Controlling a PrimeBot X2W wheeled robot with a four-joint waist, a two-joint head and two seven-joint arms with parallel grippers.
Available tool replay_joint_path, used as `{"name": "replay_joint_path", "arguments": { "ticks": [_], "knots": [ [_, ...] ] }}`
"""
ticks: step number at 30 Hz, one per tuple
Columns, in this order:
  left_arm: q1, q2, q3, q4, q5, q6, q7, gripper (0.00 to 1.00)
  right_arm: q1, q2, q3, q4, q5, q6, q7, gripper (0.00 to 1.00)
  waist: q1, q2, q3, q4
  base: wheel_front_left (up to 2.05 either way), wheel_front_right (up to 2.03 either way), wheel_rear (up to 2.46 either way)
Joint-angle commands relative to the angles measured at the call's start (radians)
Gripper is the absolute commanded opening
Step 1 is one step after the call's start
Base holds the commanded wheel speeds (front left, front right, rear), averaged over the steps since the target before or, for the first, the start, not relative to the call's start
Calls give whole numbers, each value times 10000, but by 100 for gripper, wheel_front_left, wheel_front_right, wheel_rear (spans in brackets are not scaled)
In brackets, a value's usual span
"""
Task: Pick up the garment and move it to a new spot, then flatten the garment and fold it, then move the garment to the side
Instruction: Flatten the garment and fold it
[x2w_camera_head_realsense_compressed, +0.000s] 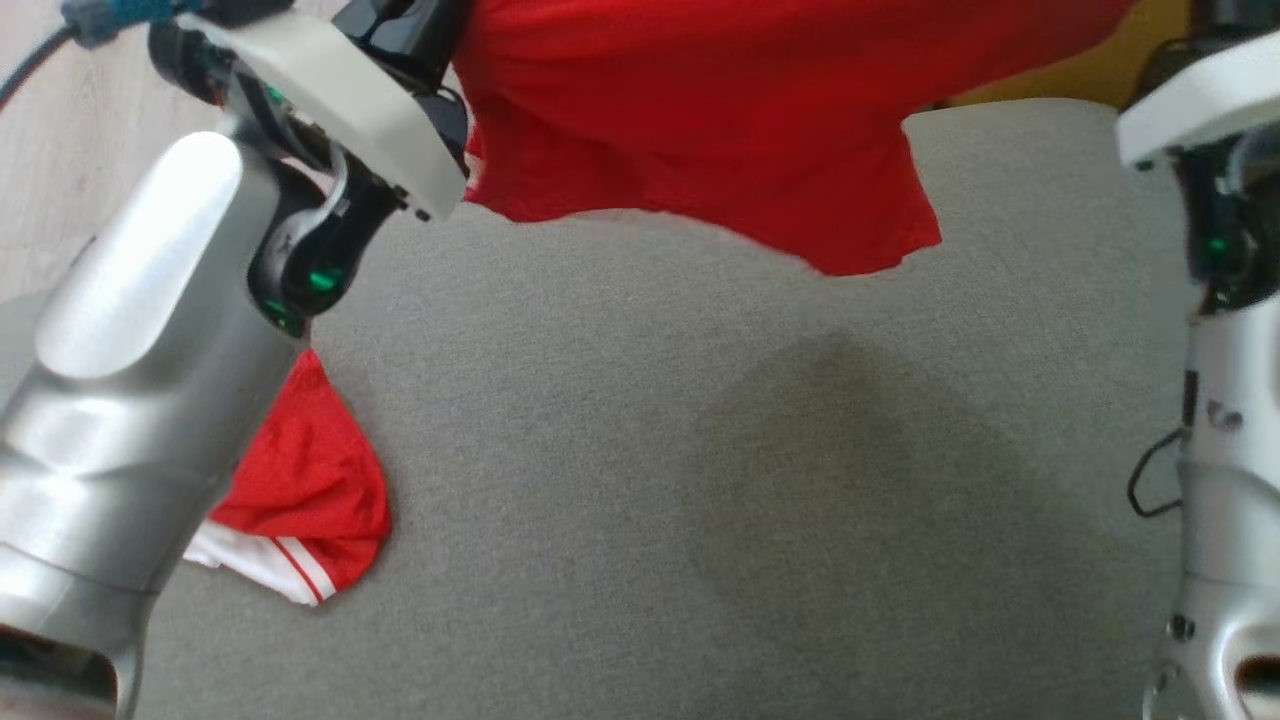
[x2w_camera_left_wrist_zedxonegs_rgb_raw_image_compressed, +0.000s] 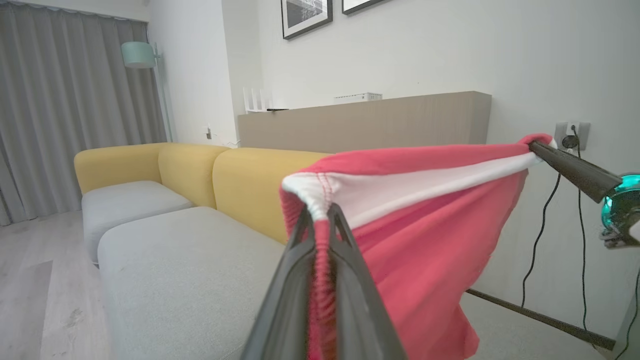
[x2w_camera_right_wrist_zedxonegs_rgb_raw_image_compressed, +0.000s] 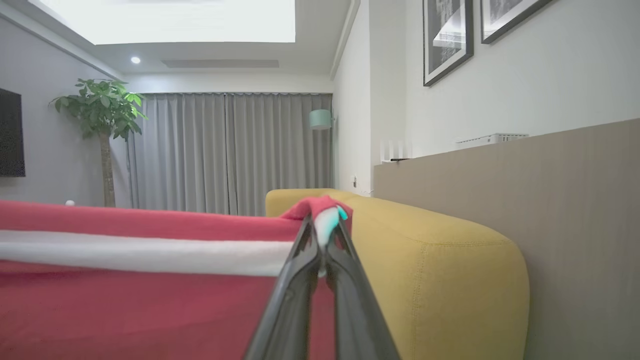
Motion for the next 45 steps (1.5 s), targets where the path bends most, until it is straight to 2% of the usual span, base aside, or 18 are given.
{"name": "replay_joint_path", "arguments": {
  "ticks": [1, 4, 10, 14, 17, 19, 23, 27, 30, 34, 39, 41, 45],
  "knots": [
    [-404, 363, 513, -190, 86, 77, -93, 0, -32, 104, 13, -436, -51, -7, 116, 0, 1, 0, 6, -8, 0, 0, 0],
    [117, 358, 450, -491, -55, 165, -142, 0, 652, 274, -160, -1009, -94, -7, 432, 0, 1, 0, 86, -34, 0, 0, 0],
    [988, 713, 287, -1263, -159, 489, 135, 0, 1582, 398, -304, -1805, -115, -7, 943, 0, 1, 0, 652, -21, 0, 0, 0],
    [807, 909, 263, -1419, -53, 564, 367, 0, 1245, 413, -416, -1888, -61, -7, 1157, 0, 1, 0, 1405, -24, 0, 0, 0],
    [121, 911, 342, -978, 90, 492, 463, 0, 423, 407, -337, -1535, -38, -7, 1174, 0, 1, 0, 2092, -67, 0, 0, 0],
    [-935, 749, 447, -151, 236, 301, 443, 0, -809, 297, -95, -778, -158, -7, 857, 0, 1, 0, 2861, -150, 0, 0, 0],
    [-2694, 496, 557, 1277, 782, 82, -97, 0, -2940, 359, -106, 881, -215, -7, -79, 0, 1, 0, 3706, -297, 0, 0, 0],
    [-4329, 110, 819, 2610, 1305, 12, -1309, 0, -5029, 401, -478, 2607, -851, -7, -1681, 0, 1, 0, 4194, -423, 0, 0, 0],
    [-5012, -272, 852, 3429, 1554, -67, -2353, 0, -5872, 456, -813, 3849, -1394, -7, -2700, 0, 1, 0, 4324, -445, 0, 0, 0],
    [-5074, -715, 745, 4124, 1464, -171, -3013, 0, -5997, 500, -969, 4997, -1735, -7, -3303, 0, 1, 0, 4356, -447, 0, 0, 0],
    [-4060, -1088, -31, 4641, 1140, -277, -3603, 0, -5190, 457, -958, 6607, -2003, -7, -3659, 0, 1, 0, 4266, -432, 0, 0, 0],
    [-3389, -1081, -501, 4508, 853, -281, -3715, 0, -4710, 321, -710, 7209, -2045, -7, -3693, 0, 1, 0, 4145, -424, 0, 0, 0],
    [-1909, -717, -1506, 3999, 299, -284, -3831, 0, -3765, -54, -167, 8253, -1795, -7, -3565, 0, 1, 0, 3724, -393, 0, 0, 0]
  ]
}}
